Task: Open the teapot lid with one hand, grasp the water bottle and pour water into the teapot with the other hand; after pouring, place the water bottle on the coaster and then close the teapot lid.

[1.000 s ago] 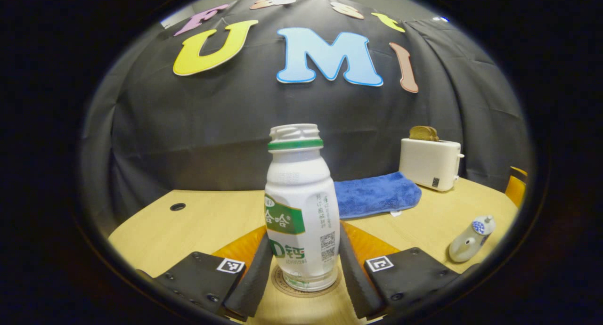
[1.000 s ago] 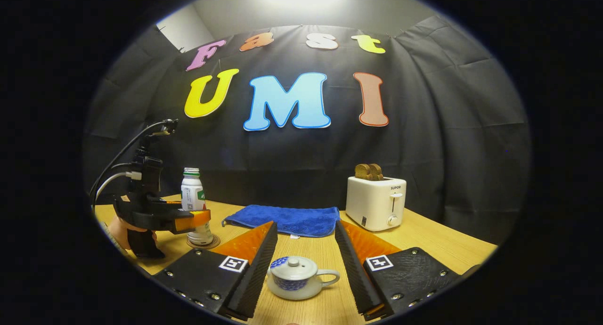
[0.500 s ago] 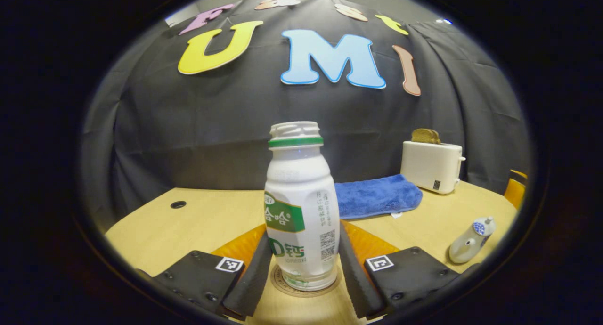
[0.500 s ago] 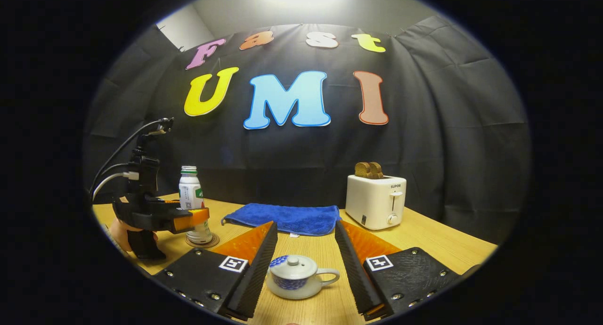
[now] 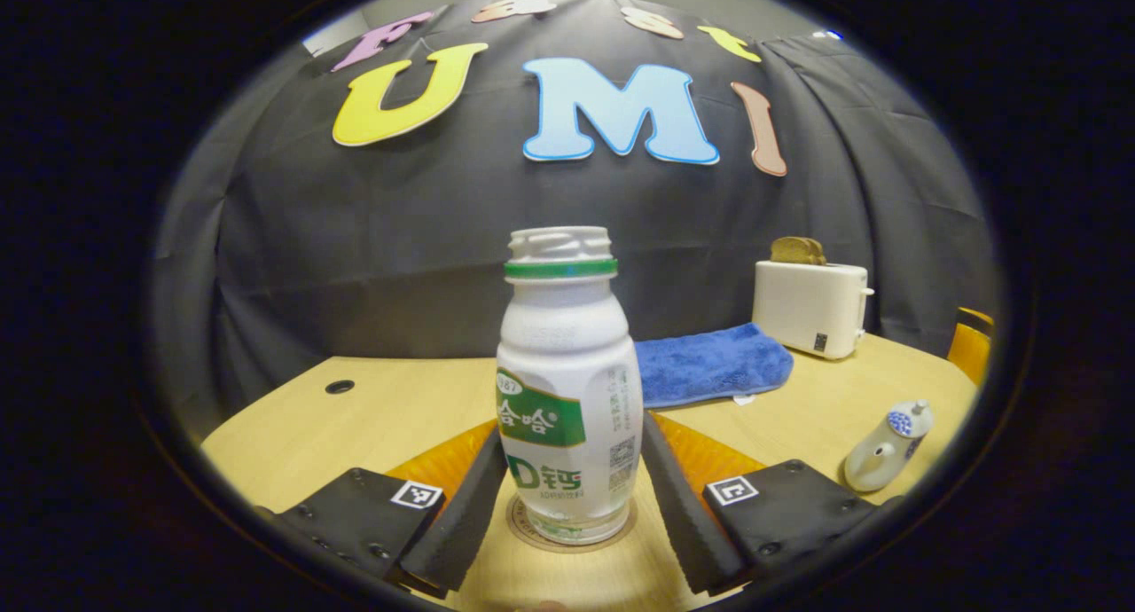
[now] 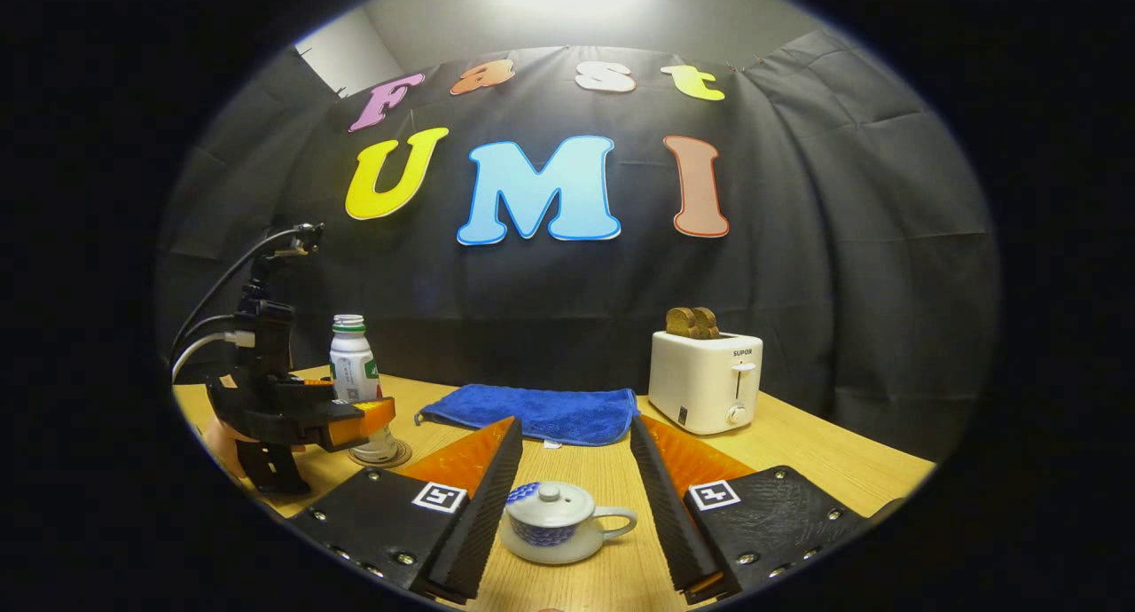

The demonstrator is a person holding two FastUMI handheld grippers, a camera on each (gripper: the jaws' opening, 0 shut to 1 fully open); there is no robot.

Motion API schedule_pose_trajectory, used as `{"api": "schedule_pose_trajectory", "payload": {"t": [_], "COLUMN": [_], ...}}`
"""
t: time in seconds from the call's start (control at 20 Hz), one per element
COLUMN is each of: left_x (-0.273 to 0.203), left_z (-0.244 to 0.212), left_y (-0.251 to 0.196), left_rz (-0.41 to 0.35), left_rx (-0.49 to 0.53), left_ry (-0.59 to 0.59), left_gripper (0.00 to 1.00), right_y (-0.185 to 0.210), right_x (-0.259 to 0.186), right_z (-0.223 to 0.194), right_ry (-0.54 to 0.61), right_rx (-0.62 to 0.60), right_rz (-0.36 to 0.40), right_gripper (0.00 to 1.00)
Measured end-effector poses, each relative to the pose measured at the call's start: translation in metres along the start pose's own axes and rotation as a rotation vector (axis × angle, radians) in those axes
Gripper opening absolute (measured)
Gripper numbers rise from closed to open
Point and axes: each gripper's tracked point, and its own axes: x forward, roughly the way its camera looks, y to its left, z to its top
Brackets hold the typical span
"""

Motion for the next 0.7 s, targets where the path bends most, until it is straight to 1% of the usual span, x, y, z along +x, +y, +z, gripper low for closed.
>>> {"api": "schedule_pose_trajectory", "payload": {"t": [0.1,0.15,0.2,0.3,0.35,0.4,0.6,0.7], "left_x": [-0.004,-0.007,-0.008,-0.016,-0.023,-0.028,-0.055,-0.072], "left_z": [-0.001,-0.001,-0.002,-0.001,0.001,0.002,0.008,0.012], "left_y": [0.0,0.001,0.001,0.003,0.003,0.0,-0.003,-0.009], "left_rz": [0.009,0.016,0.025,0.041,0.046,0.044,0.07,0.072], "left_rx": [0.013,0.021,0.027,0.024,0.012,0.004,0.007,-0.008], "left_ry": [-0.007,-0.007,-0.007,-0.013,-0.019,-0.027,-0.068,-0.094], "left_gripper": [0.98,0.98,0.93,0.93,0.87,0.99,0.98,0.98], "right_y": [0.001,0.001,0.002,0.003,0.003,0.004,0.006,0.009], "right_x": [0.0,0.0,0.0,0.0,0.0,0.0,-0.001,-0.002], "right_z": [-0.001,-0.002,-0.002,-0.002,-0.001,-0.001,-0.003,-0.002], "right_ry": [0.002,0.004,0.005,0.004,0.0,-0.003,-0.005,-0.012], "right_rx": [0.003,0.005,0.009,0.013,0.015,0.017,0.013,0.015], "right_rz": [0.002,0.005,0.008,0.012,0.013,0.014,0.02,0.025], "right_gripper": [0.76,0.76,0.76,0.76,0.76,0.76,0.76,0.76]}}
